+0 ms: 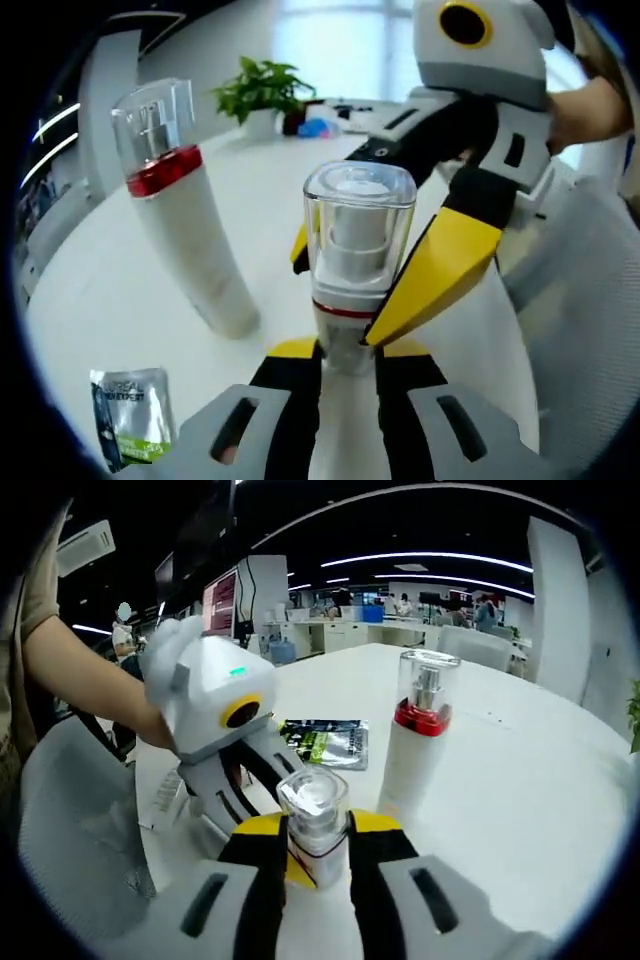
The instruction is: Arrange the skincare products in the storage area until every visible bottle or jar stands upright without overlapping.
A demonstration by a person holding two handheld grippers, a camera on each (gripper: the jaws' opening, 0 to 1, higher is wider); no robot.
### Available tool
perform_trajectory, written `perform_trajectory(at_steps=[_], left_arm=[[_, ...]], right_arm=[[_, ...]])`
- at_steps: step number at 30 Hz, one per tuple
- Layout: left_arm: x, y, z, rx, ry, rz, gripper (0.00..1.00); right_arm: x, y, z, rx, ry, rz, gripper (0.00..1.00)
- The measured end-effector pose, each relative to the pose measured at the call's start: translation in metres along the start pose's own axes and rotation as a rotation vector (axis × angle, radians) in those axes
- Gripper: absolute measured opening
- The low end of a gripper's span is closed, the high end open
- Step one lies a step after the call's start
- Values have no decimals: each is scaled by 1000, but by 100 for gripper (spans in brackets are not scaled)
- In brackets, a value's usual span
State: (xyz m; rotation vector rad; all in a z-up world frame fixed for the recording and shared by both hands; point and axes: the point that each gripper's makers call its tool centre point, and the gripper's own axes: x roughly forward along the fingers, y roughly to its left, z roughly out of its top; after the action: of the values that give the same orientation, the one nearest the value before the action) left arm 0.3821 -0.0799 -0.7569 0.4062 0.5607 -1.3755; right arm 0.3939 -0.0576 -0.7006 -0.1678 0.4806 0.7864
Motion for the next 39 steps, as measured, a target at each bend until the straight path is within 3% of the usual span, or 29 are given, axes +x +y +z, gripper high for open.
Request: perform_trajectory(at_steps=[19, 39], left_arm=[[6, 36, 10, 14, -2, 1, 17], [10, 41, 10, 32, 0, -35, 17]], right_arm=[[17, -33, -9, 29, 50, -72, 22], [30, -40, -3, 15, 38, -47, 25]])
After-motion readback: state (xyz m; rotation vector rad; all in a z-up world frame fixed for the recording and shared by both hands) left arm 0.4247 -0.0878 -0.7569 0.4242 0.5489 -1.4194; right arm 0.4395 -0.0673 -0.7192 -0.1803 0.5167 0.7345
